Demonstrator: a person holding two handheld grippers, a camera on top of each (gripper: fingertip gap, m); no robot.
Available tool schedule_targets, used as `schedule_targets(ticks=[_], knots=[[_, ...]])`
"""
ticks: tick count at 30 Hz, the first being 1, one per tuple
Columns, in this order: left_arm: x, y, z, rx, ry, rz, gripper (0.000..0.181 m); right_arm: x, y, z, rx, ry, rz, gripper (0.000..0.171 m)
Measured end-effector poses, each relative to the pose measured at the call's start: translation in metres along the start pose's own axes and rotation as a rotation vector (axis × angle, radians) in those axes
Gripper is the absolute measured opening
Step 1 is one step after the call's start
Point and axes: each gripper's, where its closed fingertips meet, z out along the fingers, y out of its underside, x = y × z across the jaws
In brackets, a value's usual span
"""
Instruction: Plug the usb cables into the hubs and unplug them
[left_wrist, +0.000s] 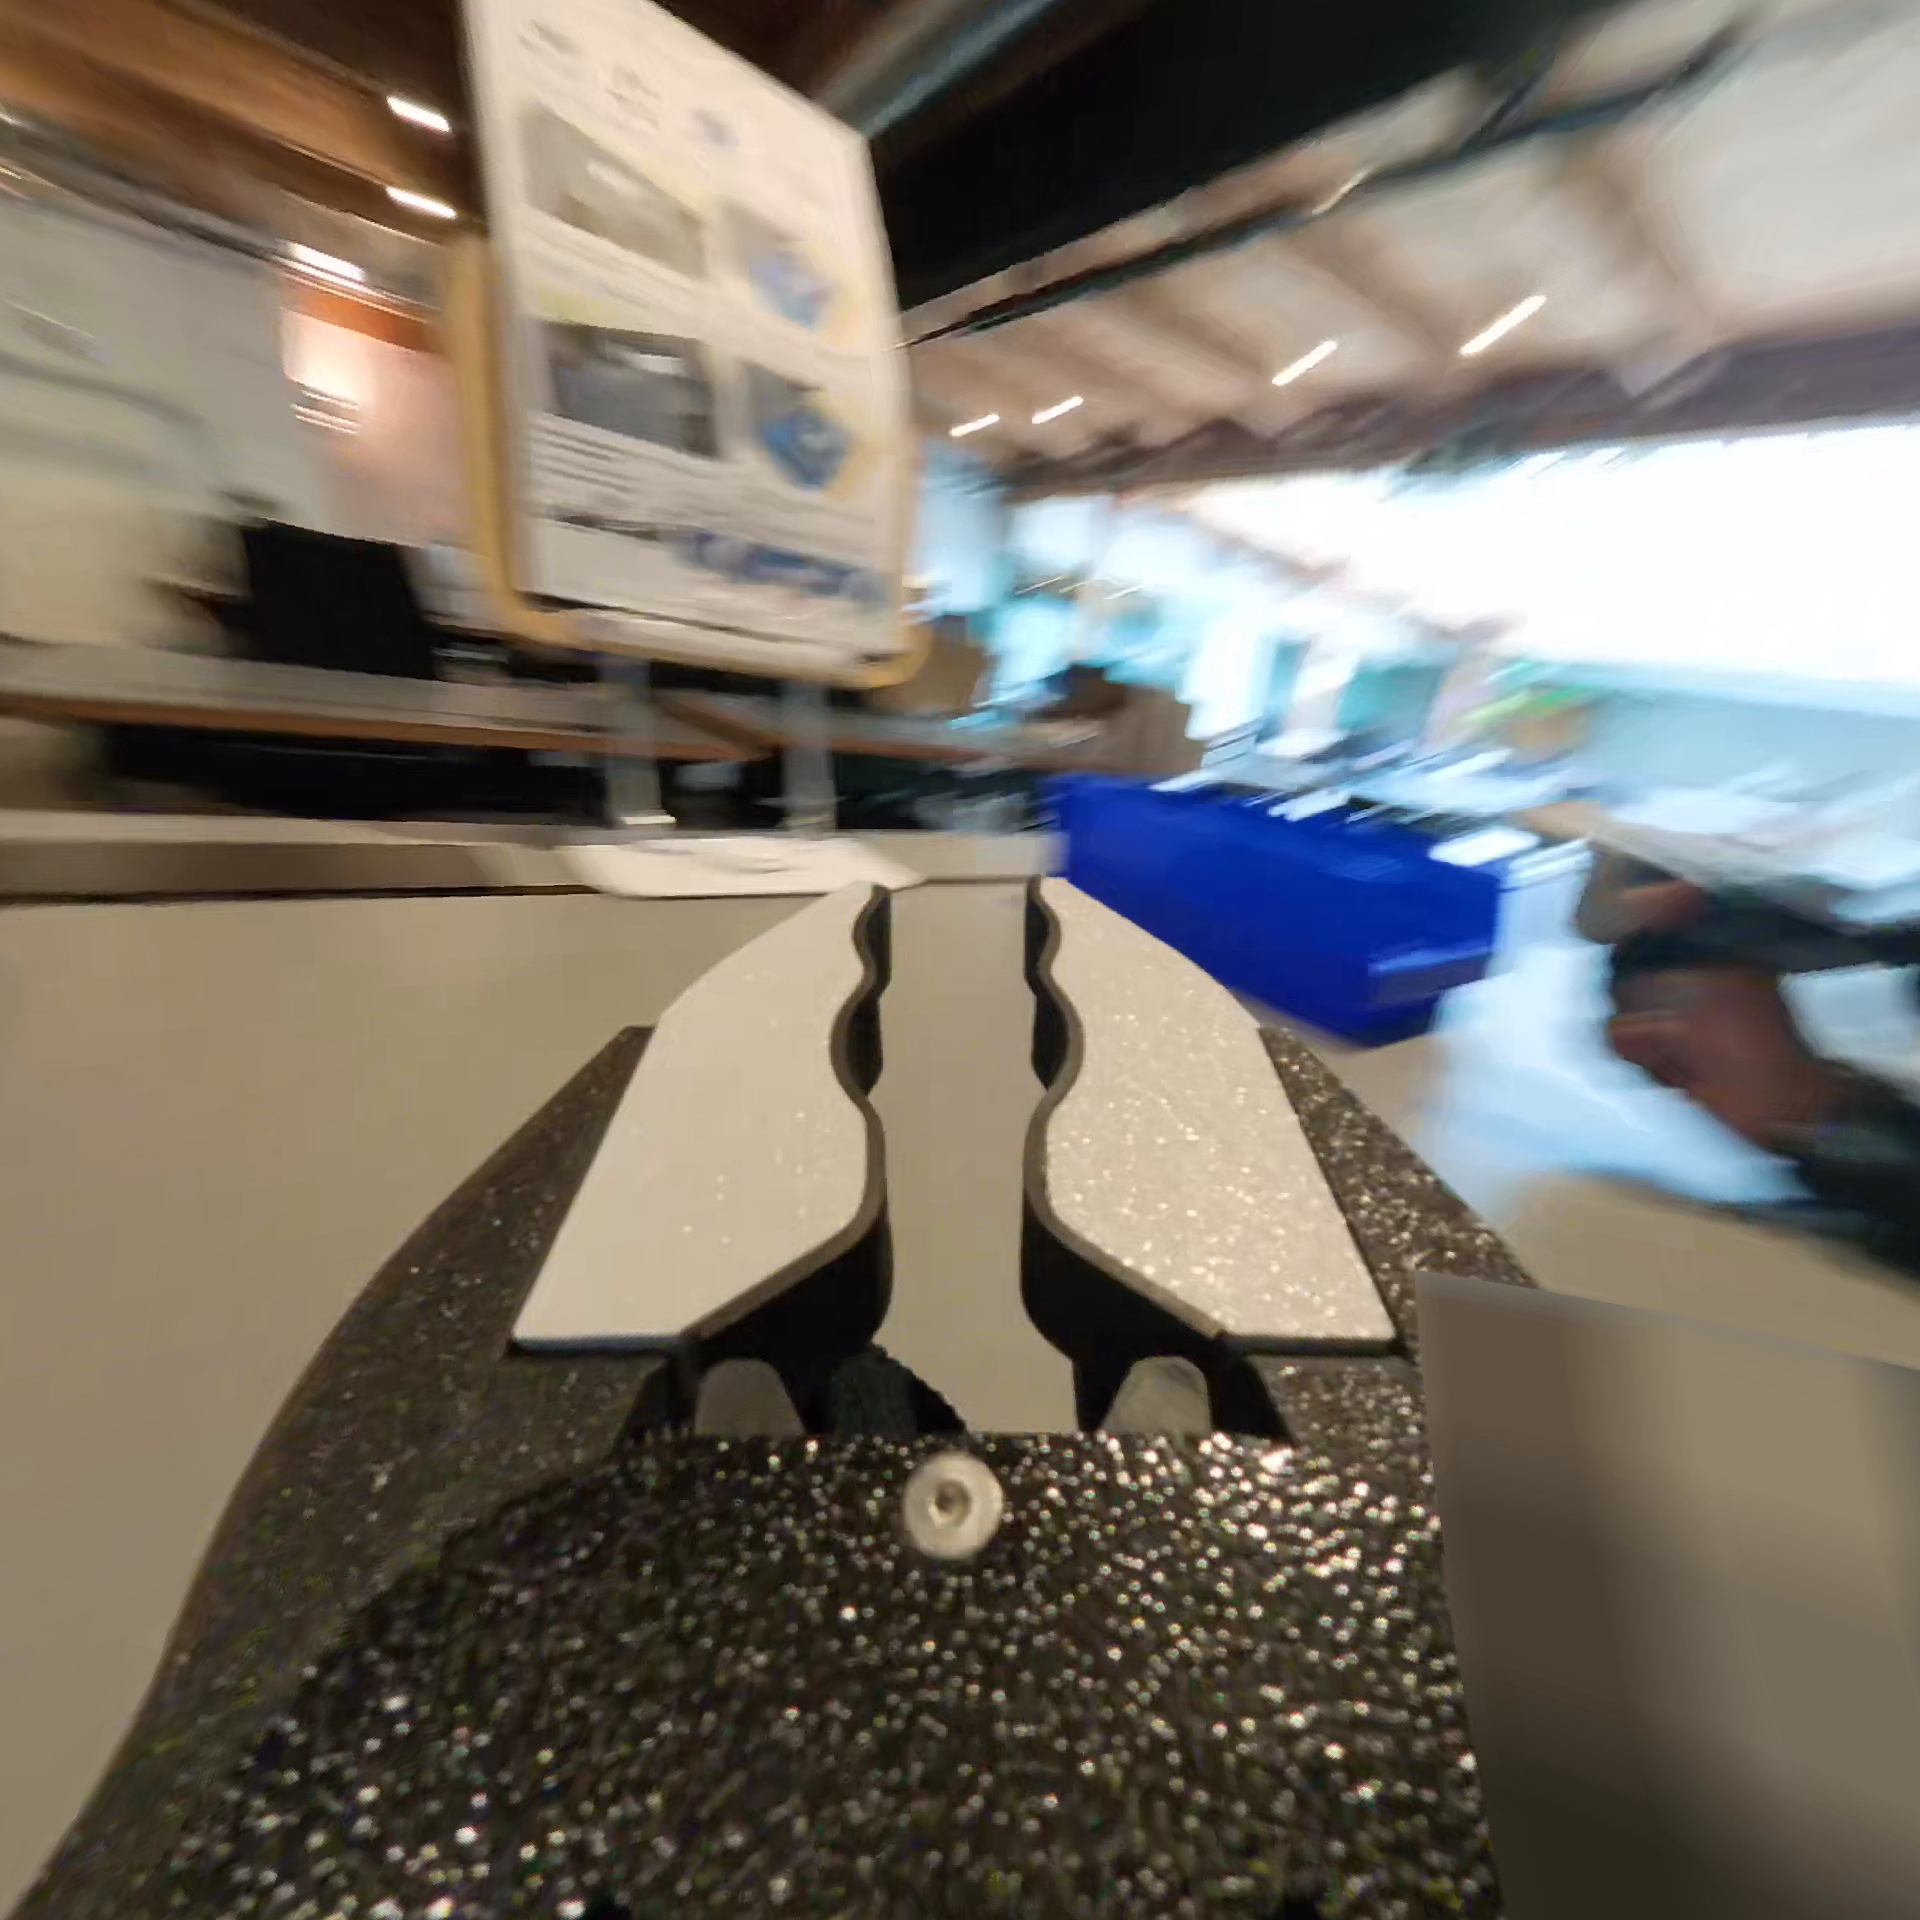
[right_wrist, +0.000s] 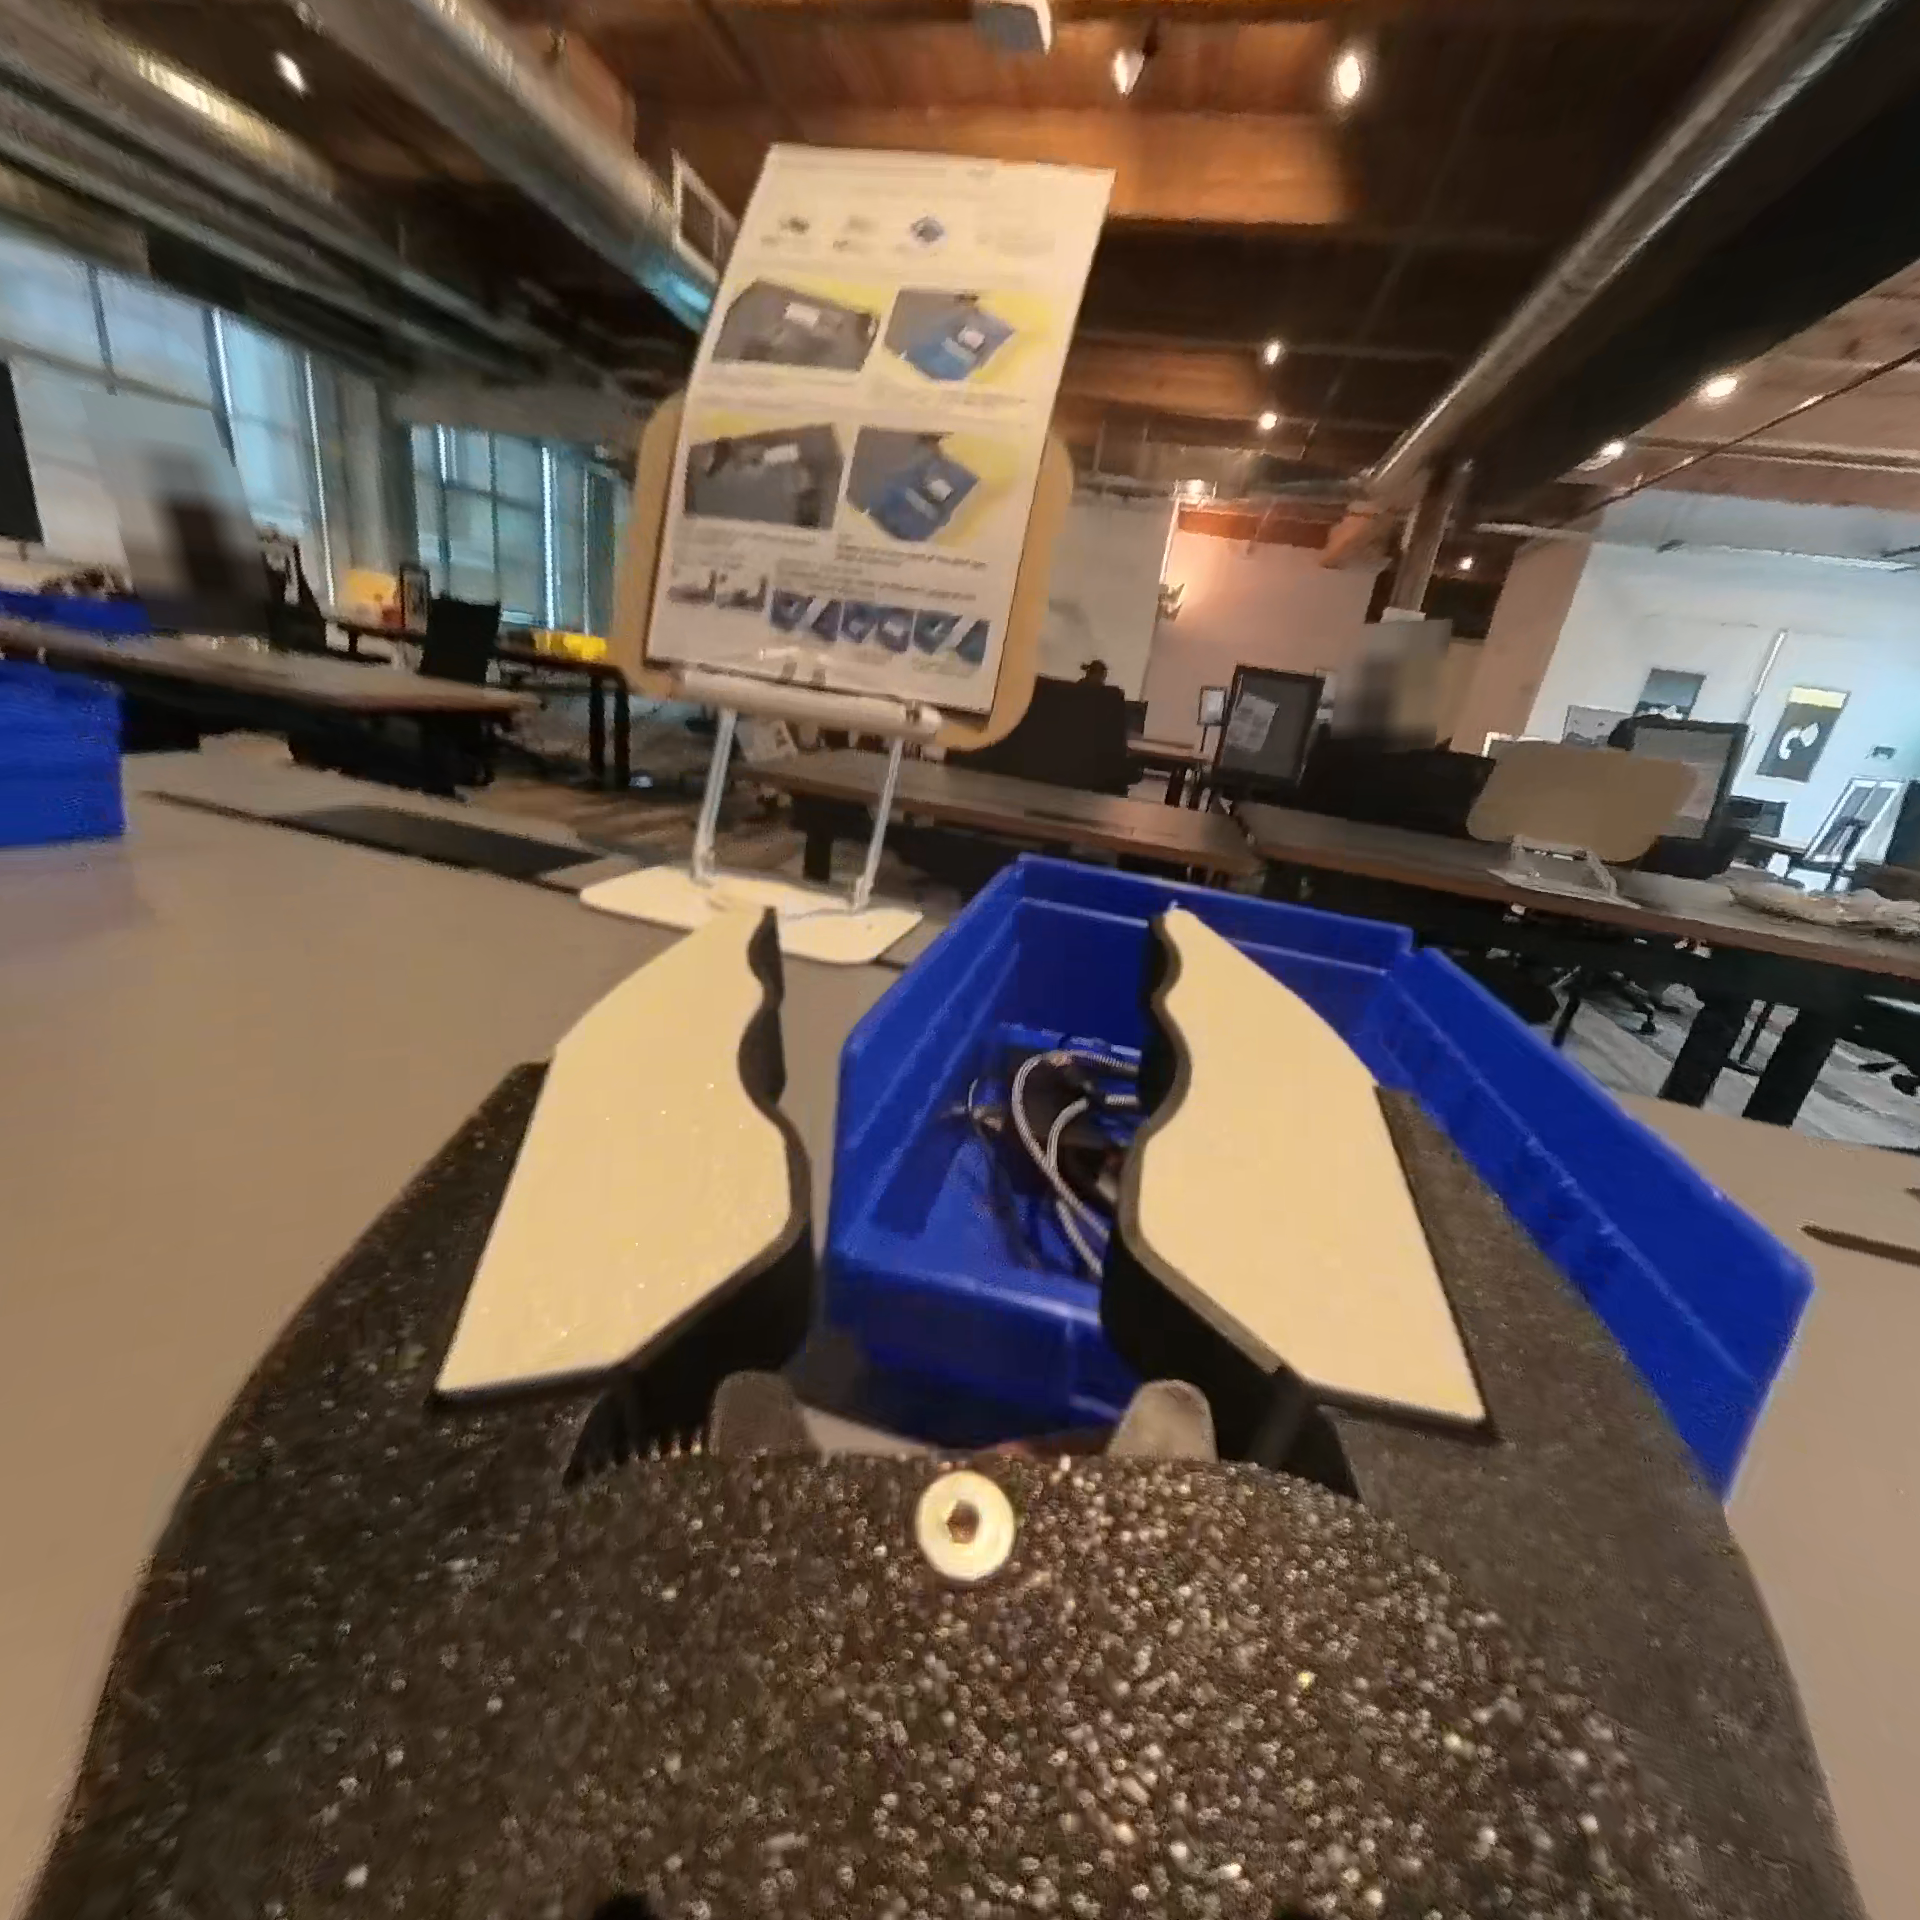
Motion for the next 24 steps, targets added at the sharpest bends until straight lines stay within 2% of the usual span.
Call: schedule_targets(ticks=[5,12,18,24], knots=[[-0.042,0.007,-0.012,-0.161,-0.289,0.397,0.028,-0.023,0.021,-0.007,-0.124,-0.039,0.022,0.069],[-0.081,0.008,-0.006,-0.229,-0.324,0.422,0.031,-0.031,0.039,-0.005,-0.219,-0.069,0.032,0.069],[-0.114,0.032,0.019,-0.369,-0.324,0.494,0.044,-0.035,0.049,-0.003,-0.277,-0.091,0.029,0.068],[-0.109,0.031,0.012,-0.347,-0.348,0.688,0.041,-0.047,0.050,-0.003,-0.282,-0.117,-0.069,0.062]])
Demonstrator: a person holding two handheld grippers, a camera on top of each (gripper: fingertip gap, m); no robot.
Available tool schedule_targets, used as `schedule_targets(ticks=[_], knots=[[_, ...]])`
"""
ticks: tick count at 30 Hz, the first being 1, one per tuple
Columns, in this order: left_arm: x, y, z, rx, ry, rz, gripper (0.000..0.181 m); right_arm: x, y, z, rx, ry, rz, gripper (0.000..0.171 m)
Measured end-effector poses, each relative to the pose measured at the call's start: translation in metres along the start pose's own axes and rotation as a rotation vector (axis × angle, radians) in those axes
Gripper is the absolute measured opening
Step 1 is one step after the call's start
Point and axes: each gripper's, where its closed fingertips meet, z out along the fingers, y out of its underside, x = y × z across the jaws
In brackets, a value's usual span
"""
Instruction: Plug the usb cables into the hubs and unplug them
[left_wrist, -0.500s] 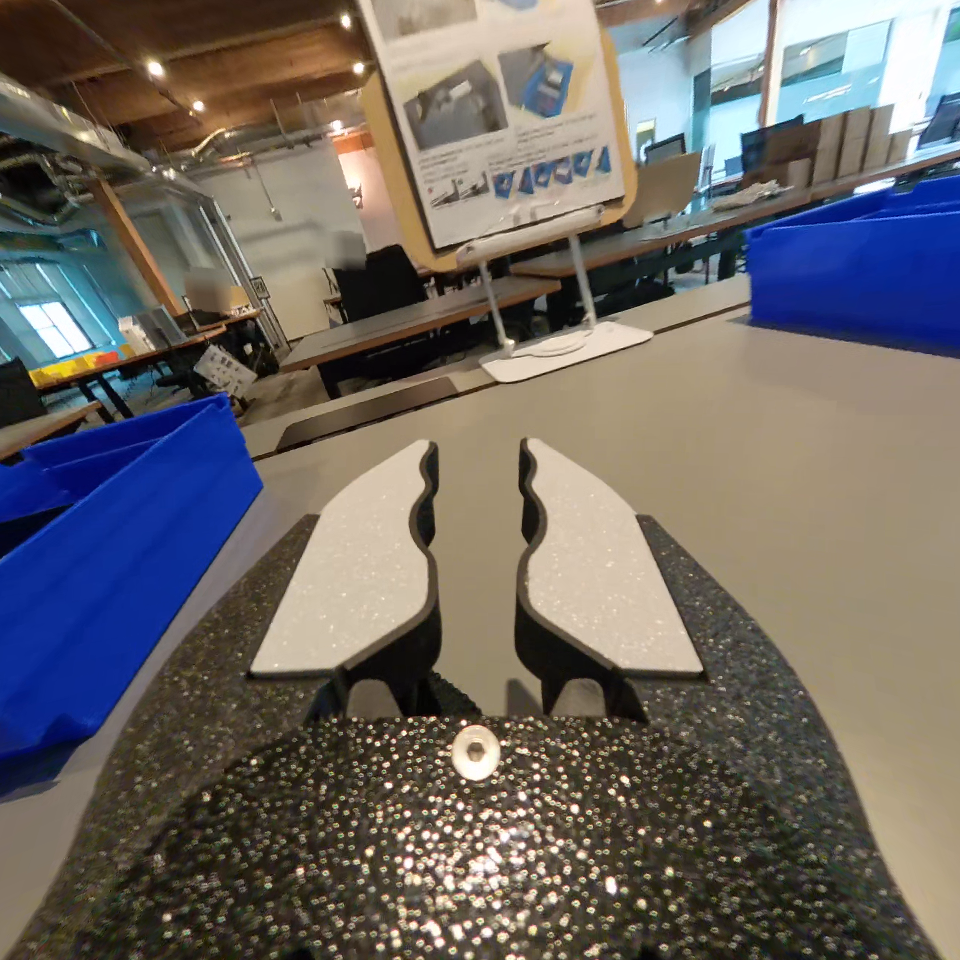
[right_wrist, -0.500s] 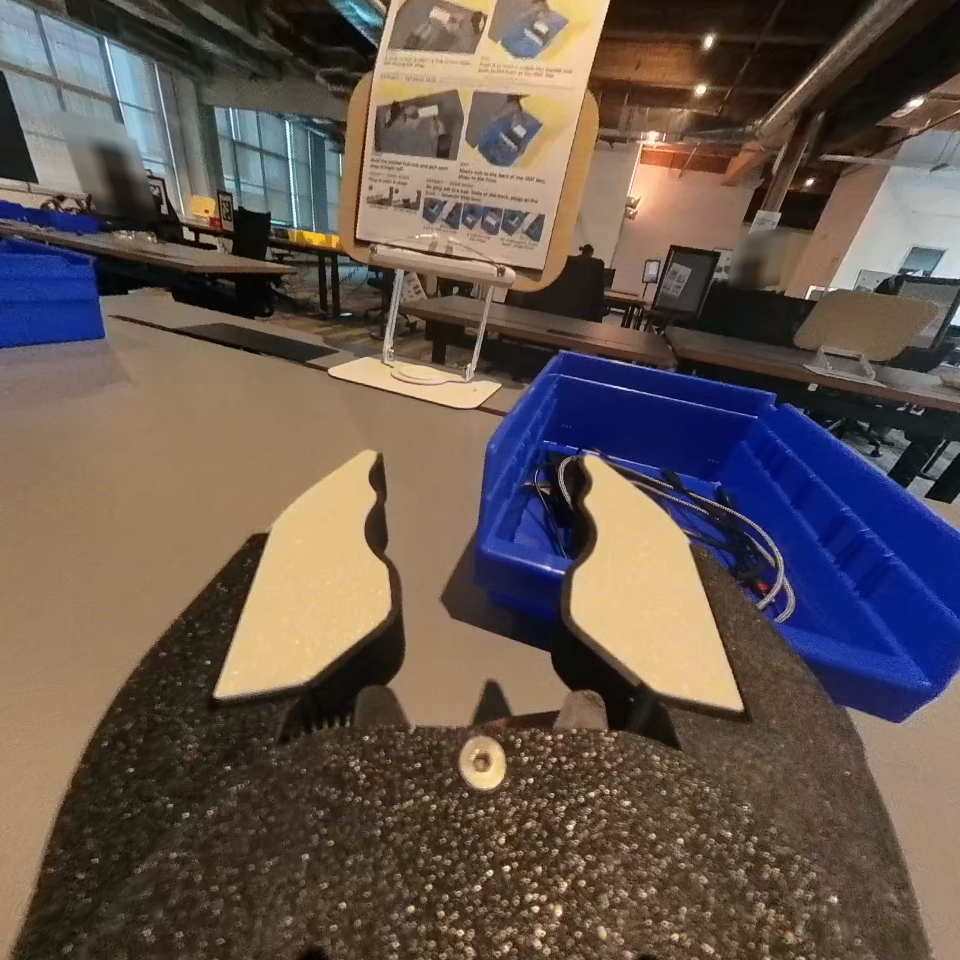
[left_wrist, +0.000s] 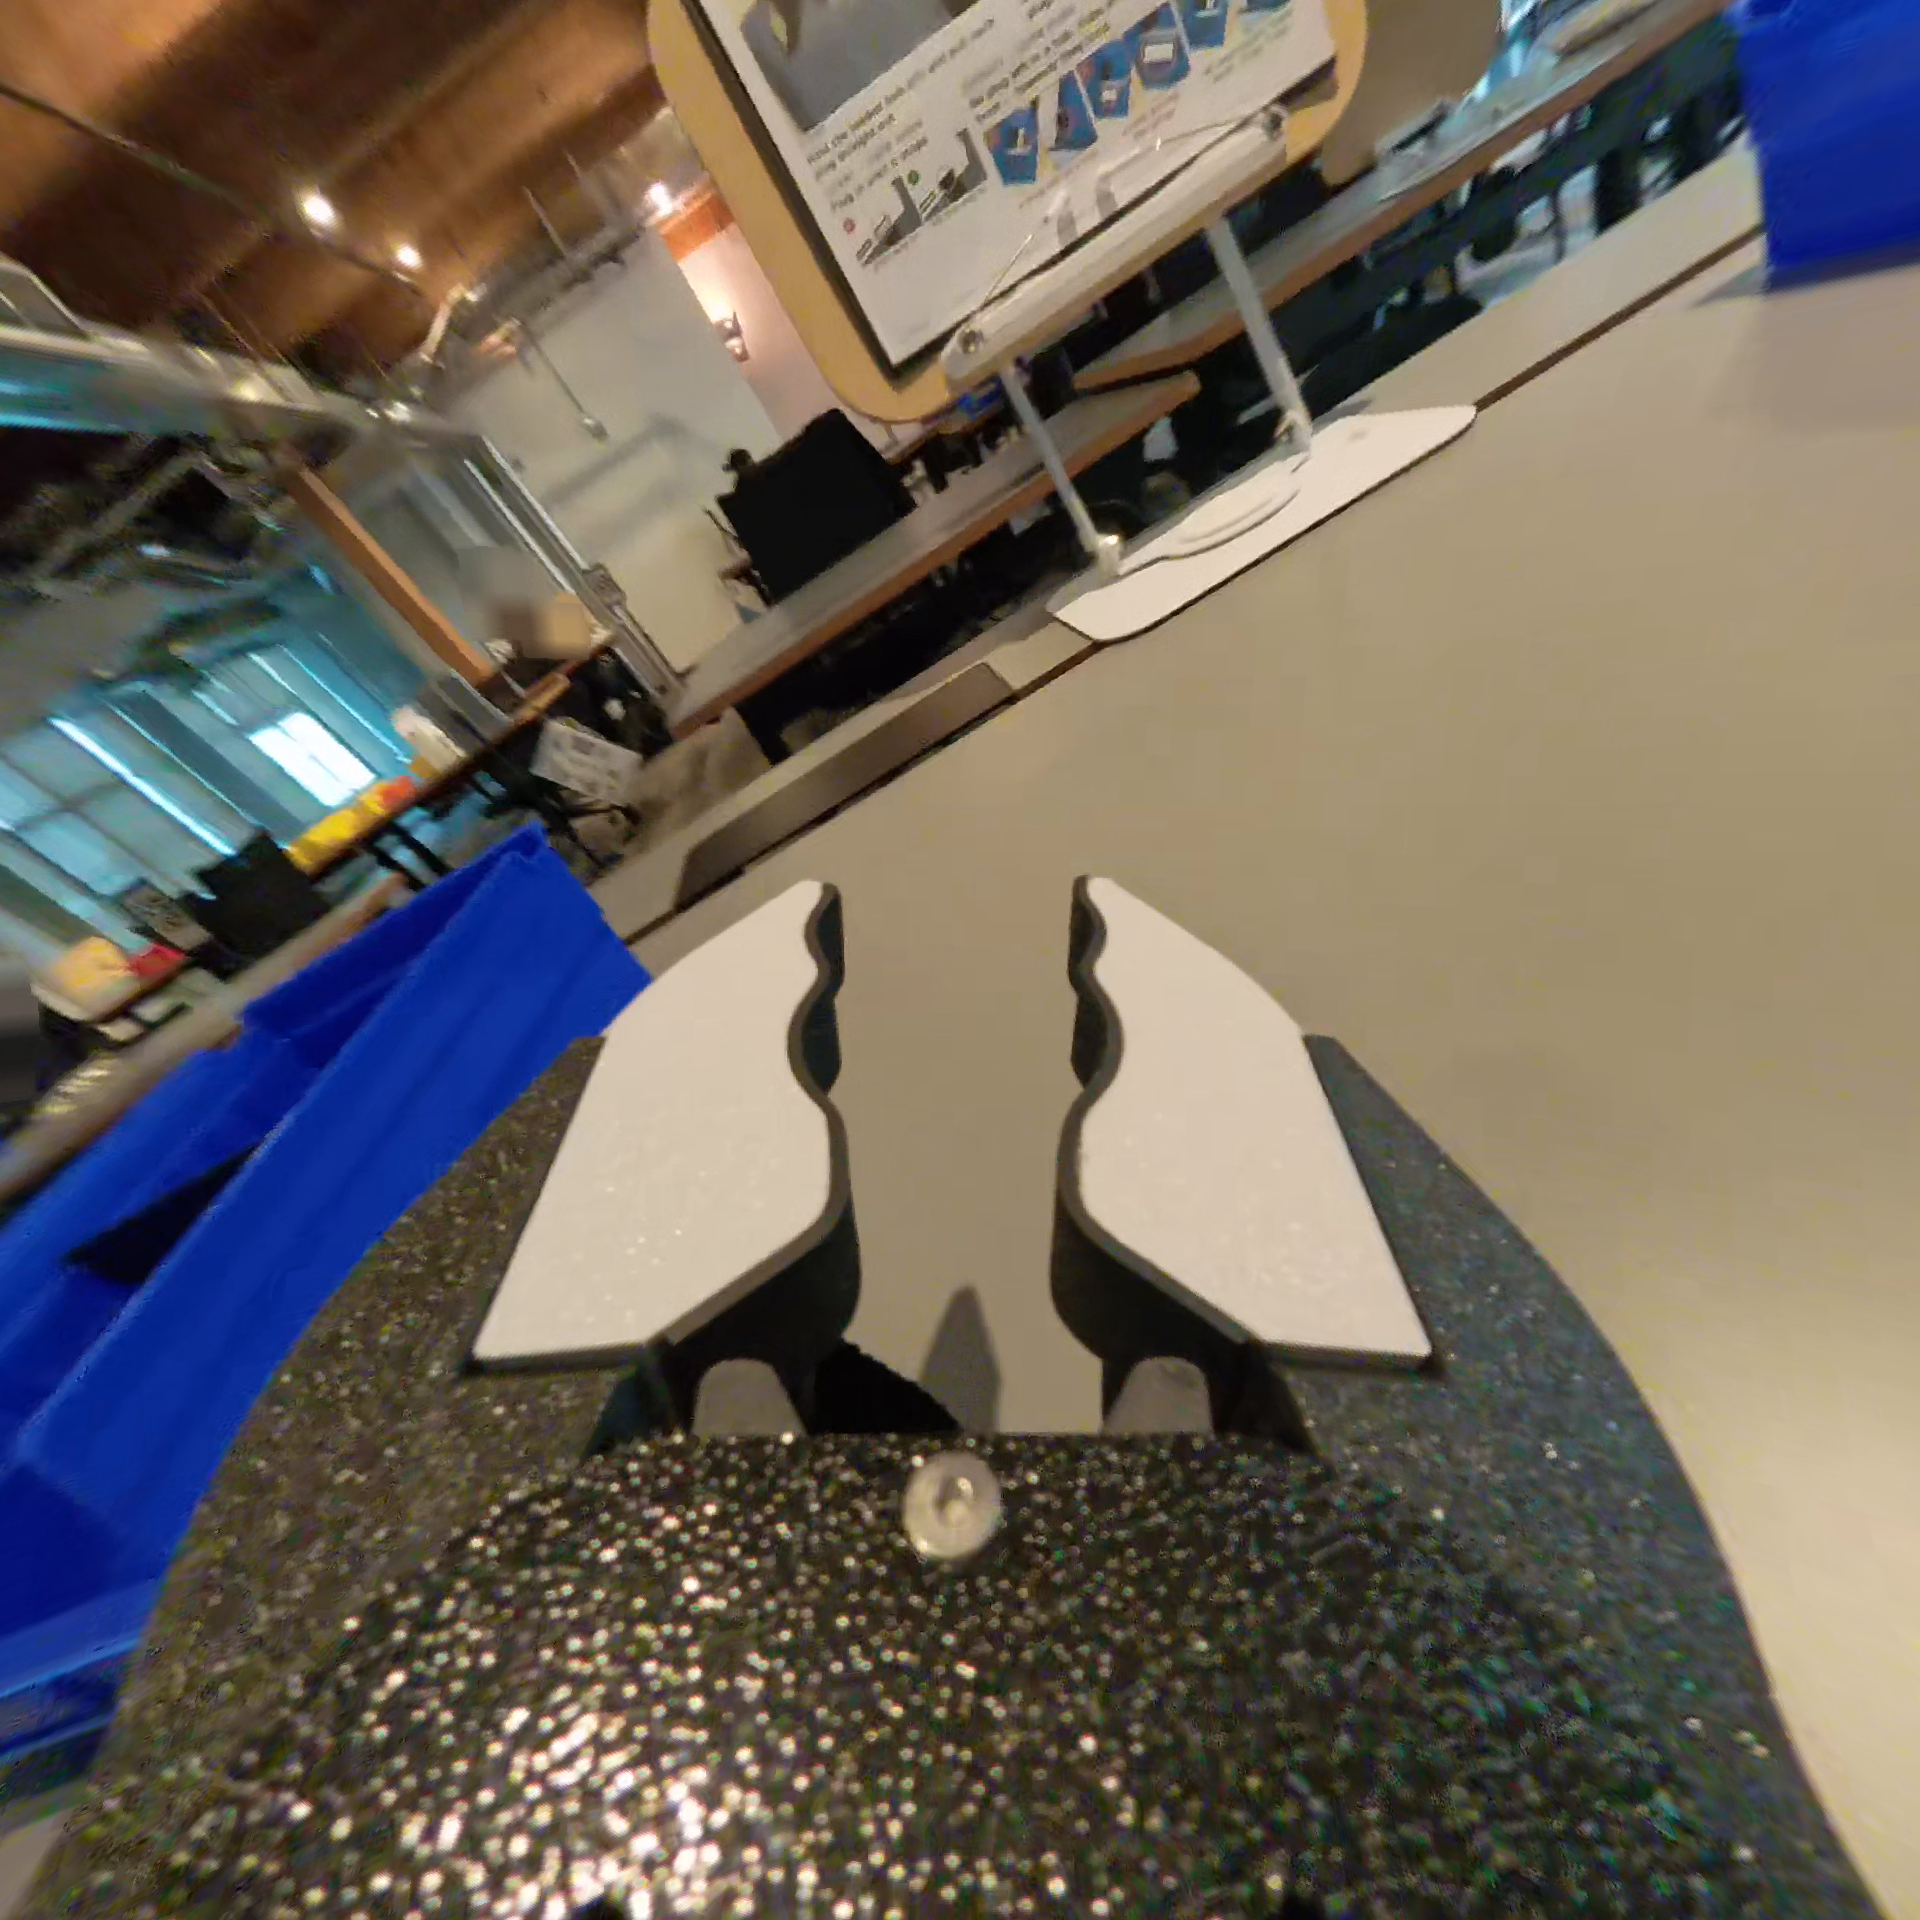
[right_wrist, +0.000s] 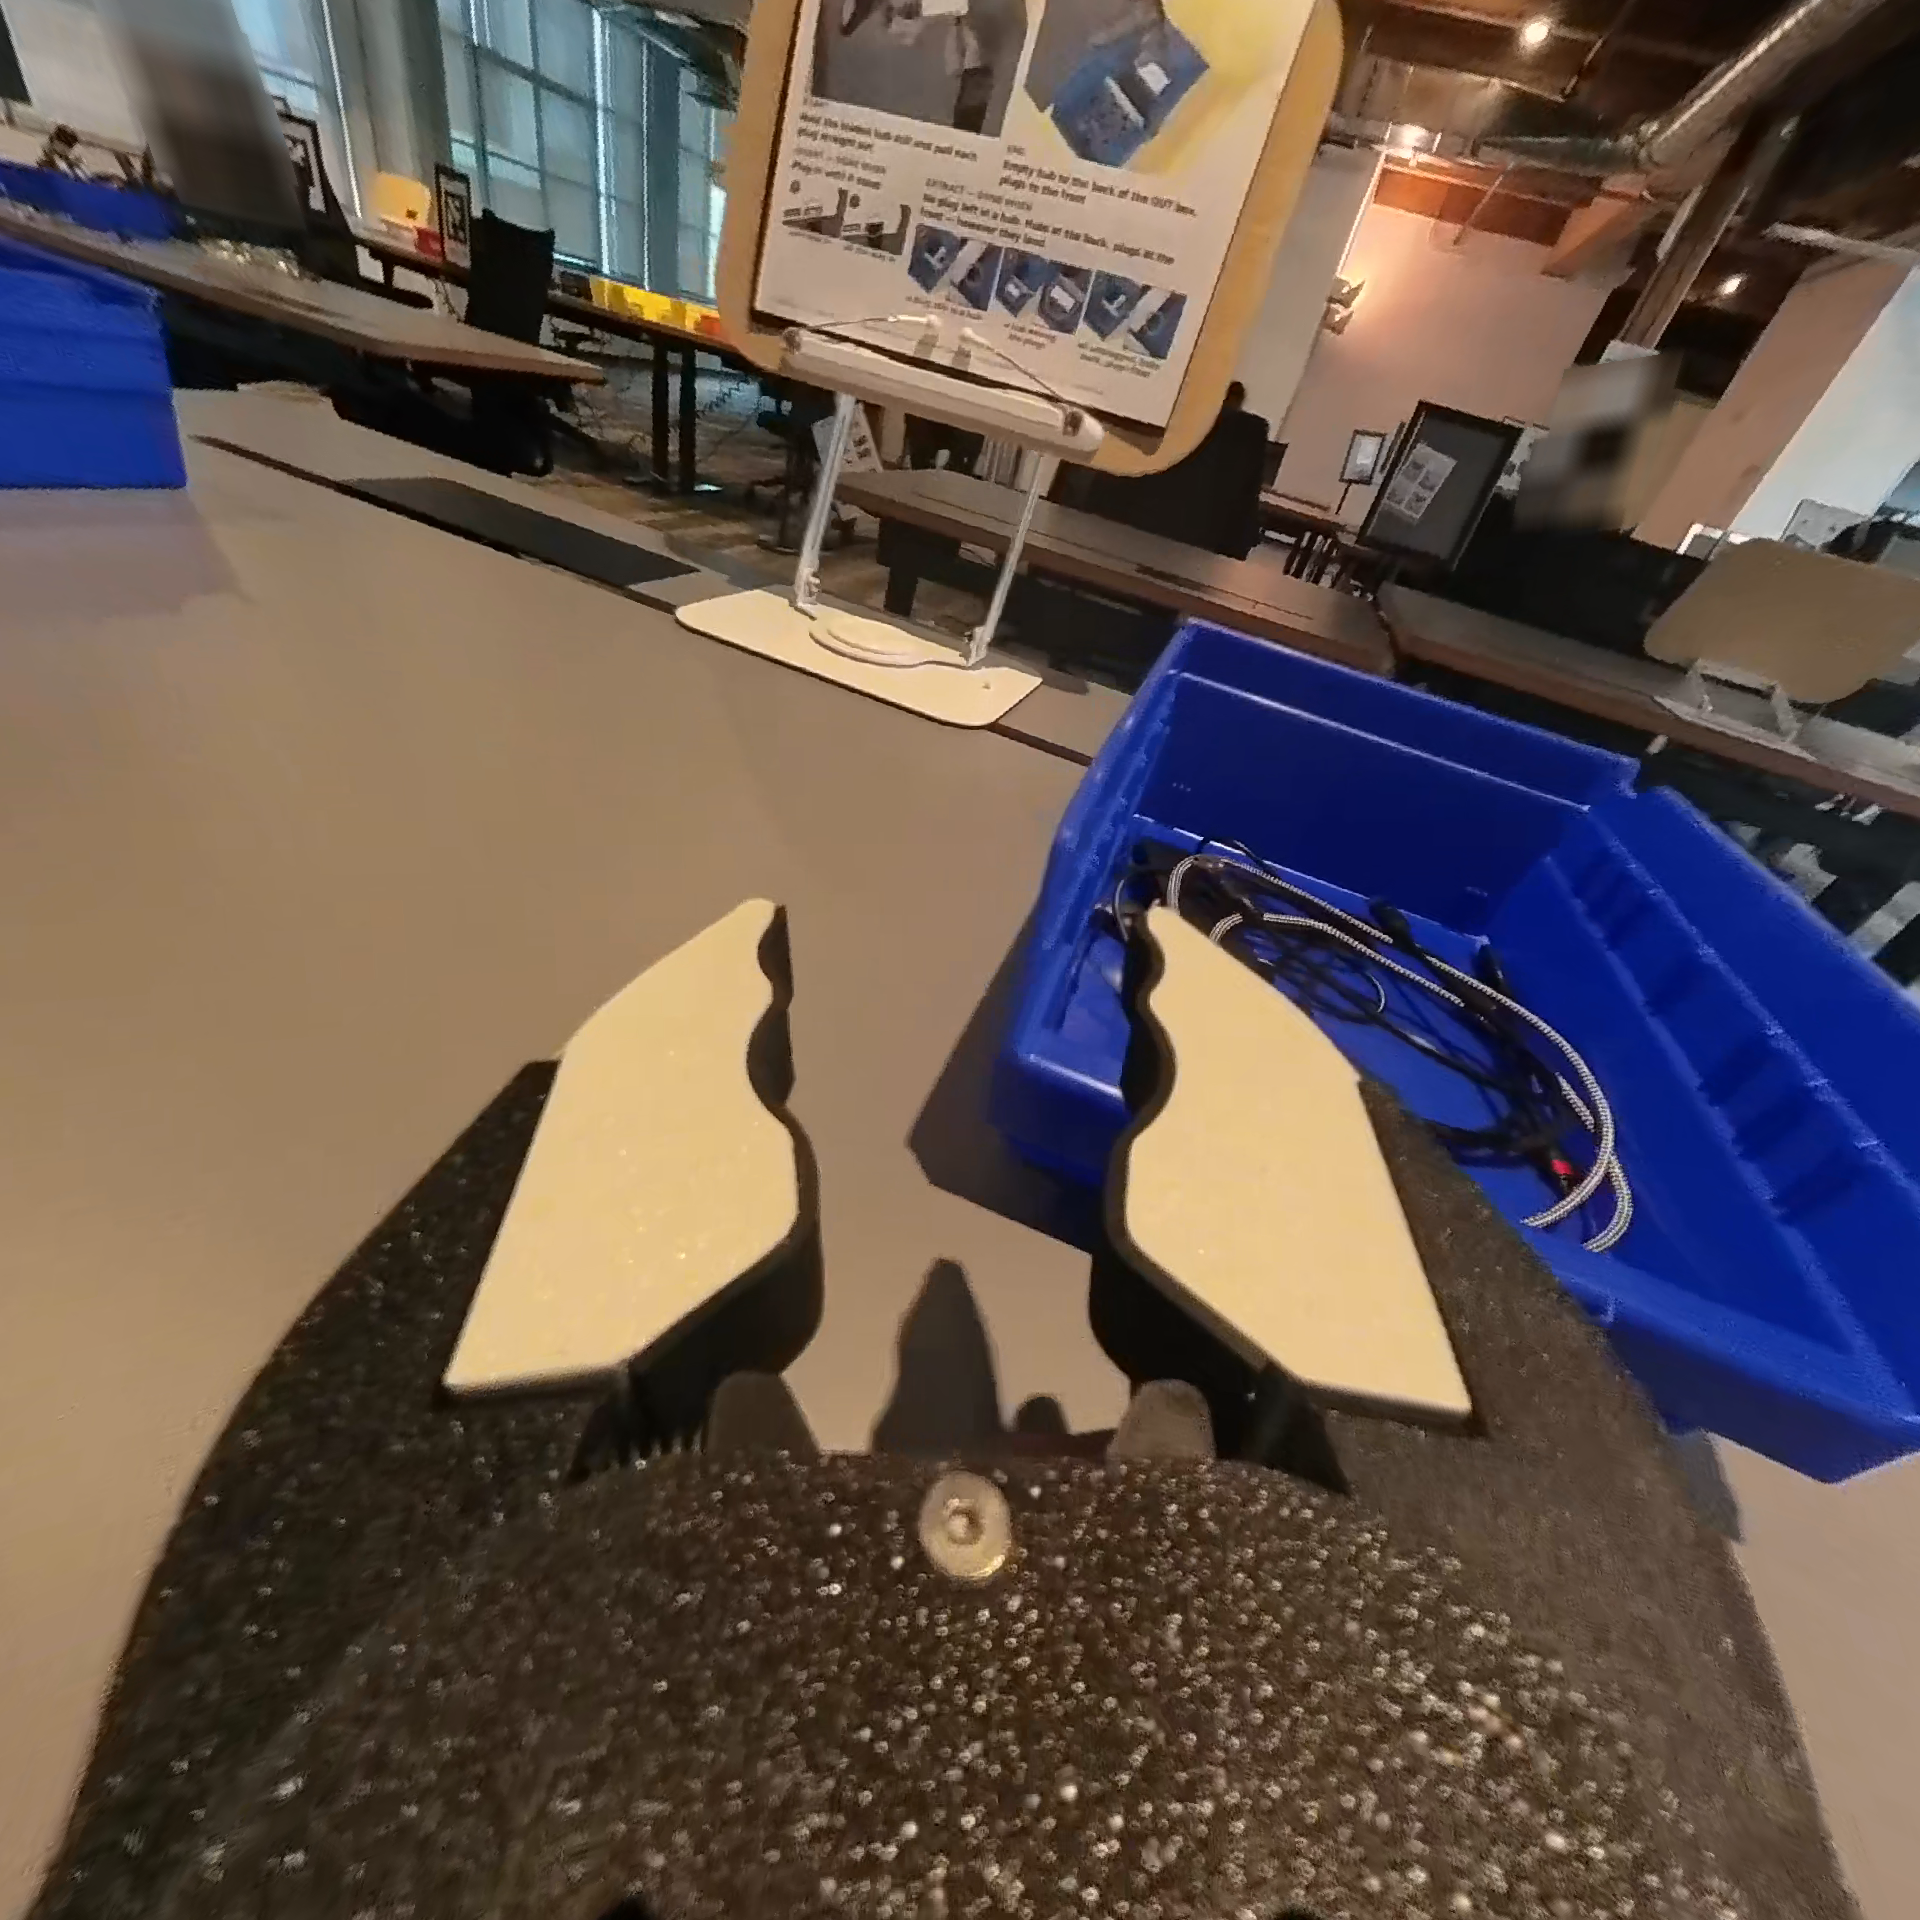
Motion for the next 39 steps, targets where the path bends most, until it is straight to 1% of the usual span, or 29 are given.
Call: schedule_targets(ticks=[2,4,6,9,12,16,22,30,39], knots=[[-0.006,-0.002,-0.006,0.025,-0.051,0.016,0.038,-0.005,-0.002,-0.002,0.015,0.008,-0.057,0.057],[-0.019,-0.004,-0.009,0.051,-0.086,-0.076,0.037,-0.008,-0.003,-0.002,0.020,0.009,-0.085,0.055],[-0.032,-0.002,-0.011,0.059,-0.114,-0.170,0.038,-0.005,-0.002,-0.001,0.012,0.013,-0.067,0.056],[-0.043,-0.005,-0.017,0.098,-0.150,-0.235,0.039,0.003,-0.004,-0.005,0.037,0.038,-0.019,0.055],[-0.041,-0.006,-0.019,0.097,-0.127,-0.291,0.041,0.007,-0.005,-0.007,0.052,0.041,0.014,0.056],[-0.035,-0.002,-0.015,0.047,-0.066,-0.338,0.047,0.005,-0.001,-0.003,0.014,0.022,0.015,0.059],[-0.048,0.007,-0.019,0.014,-0.104,-0.434,0.047,0.012,0.006,0.001,-0.044,0.067,0.039,0.064],[-0.056,0.010,-0.030,0.018,-0.169,-0.393,0.049,0.023,0.008,-0.001,-0.041,0.096,0.134,0.065],[-0.052,0.014,-0.026,-0.022,-0.142,-0.382,0.051,0.022,0.008,-0.001,-0.044,0.093,0.130,0.065]])
